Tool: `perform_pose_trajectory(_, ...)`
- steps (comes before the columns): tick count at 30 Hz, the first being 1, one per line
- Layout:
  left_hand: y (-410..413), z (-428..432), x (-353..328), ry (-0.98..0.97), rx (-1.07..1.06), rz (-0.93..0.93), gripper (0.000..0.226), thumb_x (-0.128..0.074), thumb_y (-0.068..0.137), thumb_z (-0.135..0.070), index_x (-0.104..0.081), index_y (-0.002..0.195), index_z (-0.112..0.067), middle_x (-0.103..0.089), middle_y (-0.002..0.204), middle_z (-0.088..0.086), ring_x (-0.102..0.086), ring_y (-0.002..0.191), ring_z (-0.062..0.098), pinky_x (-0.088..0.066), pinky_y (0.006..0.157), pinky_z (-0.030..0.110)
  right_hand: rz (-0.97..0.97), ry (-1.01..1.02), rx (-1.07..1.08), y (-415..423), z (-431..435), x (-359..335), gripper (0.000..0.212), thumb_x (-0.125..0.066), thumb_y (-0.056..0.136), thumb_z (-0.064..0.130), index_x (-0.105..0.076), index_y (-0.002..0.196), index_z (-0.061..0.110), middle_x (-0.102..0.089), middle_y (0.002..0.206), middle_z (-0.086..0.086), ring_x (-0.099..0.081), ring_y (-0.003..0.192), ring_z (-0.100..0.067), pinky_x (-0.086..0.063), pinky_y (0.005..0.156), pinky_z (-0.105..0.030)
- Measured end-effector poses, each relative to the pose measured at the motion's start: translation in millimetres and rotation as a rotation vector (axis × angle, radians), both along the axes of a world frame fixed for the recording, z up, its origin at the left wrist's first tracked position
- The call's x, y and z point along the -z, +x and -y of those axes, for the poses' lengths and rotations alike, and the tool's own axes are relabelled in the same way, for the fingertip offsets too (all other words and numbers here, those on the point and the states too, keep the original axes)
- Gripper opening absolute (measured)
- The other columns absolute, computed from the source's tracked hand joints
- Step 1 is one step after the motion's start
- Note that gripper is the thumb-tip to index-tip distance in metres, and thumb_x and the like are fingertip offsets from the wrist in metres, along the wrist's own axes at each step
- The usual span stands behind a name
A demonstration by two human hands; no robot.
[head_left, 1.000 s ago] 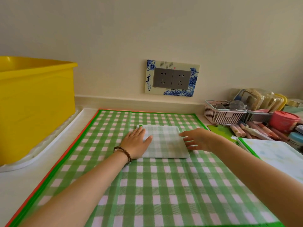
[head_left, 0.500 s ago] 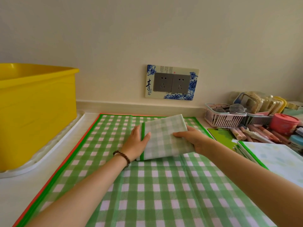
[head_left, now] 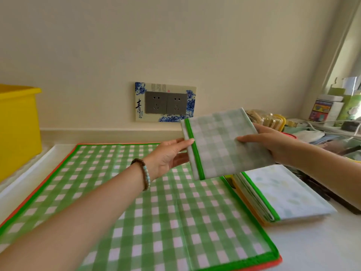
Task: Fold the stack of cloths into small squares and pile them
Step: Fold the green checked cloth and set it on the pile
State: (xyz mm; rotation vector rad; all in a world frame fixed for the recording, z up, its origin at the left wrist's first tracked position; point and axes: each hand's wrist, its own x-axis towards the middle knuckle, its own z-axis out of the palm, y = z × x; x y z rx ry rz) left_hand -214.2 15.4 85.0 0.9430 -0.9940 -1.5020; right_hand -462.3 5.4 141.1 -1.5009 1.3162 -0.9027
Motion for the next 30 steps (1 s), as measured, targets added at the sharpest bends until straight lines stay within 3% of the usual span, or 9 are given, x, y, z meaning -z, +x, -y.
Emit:
perform_pose_trajectory(3, -38.7, 2.4, -4.2, -0.008, 0.038, 0.005, 0.013, -0.064, 0.085, -0.007, -0.064, 0.098, -0.004, -0.072, 0.074, 0.005, -0.069, 0.059, 0.012, -0.057, 0.055, 0.021, -0.057, 0.020, 0.069, -36.5, -5.5, -5.8, 0.026, -0.068, 0.081, 0.016, -0.062, 0.105, 0.026, -0.071, 0.095, -0.002, -0.068, 0.079, -0.020, -0.058, 0.059, -0.032)
perform_pose_trajectory(6, -76.4, 2.1, -2.8, 0.002, 0.088, 0.032, 0.007, -0.063, 0.086, -0.006, -0.064, 0.093, -0.006, -0.072, 0.067, 0.002, -0.068, 0.055, 0.010, -0.056, 0.054, 0.019, -0.130, 0.078, 0.163, -70.0, -10.2, -7.3, 0.023, -0.069, 0.081, 0.016, -0.060, 0.101, 0.023, -0.067, 0.099, -0.007, -0.064, 0.086, -0.024, -0.055, 0.071, -0.037)
perform_pose_trajectory(13, -131.6, 2.7, 25.5, 0.102, 0.209, 0.177, 0.012, -0.069, 0.082, -0.009, -0.063, 0.092, -0.006, -0.070, 0.080, 0.007, -0.067, 0.056, 0.011, -0.054, 0.048, 0.017, -0.337, 0.260, 0.201, -126.8, -15.8, 12.0, 0.050, -0.069, 0.081, 0.020, -0.050, 0.128, 0.014, -0.058, 0.102, -0.003, -0.057, 0.095, -0.022, -0.045, 0.088, -0.035)
perform_pose_trajectory(19, -147.2, -0.6, 42.7, 0.119, 0.208, 0.257, 0.010, -0.069, 0.083, -0.011, -0.062, 0.090, -0.007, -0.070, 0.080, 0.006, -0.067, 0.056, 0.009, -0.052, 0.045, 0.017, -0.354, 0.338, 0.179, -146.6, -9.5, 39.6, 0.058, -0.067, 0.083, 0.021, -0.044, 0.135, 0.011, -0.054, 0.115, -0.002, -0.050, 0.108, -0.023, -0.040, 0.095, -0.031)
perform_pose_trajectory(22, -148.2, -0.4, 44.5, 0.112, 0.193, 0.300, 0.011, -0.070, 0.082, -0.012, -0.063, 0.090, -0.008, -0.070, 0.080, 0.005, -0.067, 0.055, 0.009, -0.052, 0.045, 0.017, -0.357, 0.354, 0.178, -152.0, -4.2, 52.7, 0.063, -0.073, 0.076, 0.026, -0.049, 0.133, 0.012, -0.056, 0.126, -0.004, -0.052, 0.115, -0.024, -0.039, 0.106, -0.038)
perform_pose_trajectory(30, -144.7, 2.3, 45.7, 0.099, 0.148, 0.391, 0.019, -0.073, 0.080, -0.017, -0.060, 0.092, -0.010, -0.067, 0.087, 0.004, -0.064, 0.059, 0.008, -0.053, 0.047, 0.018, -0.434, 0.315, 0.159, -153.7, 4.5, 62.2, 0.067, -0.073, 0.076, 0.036, -0.047, 0.136, 0.020, -0.051, 0.132, -0.004, -0.049, 0.119, -0.025, -0.040, 0.106, -0.040)
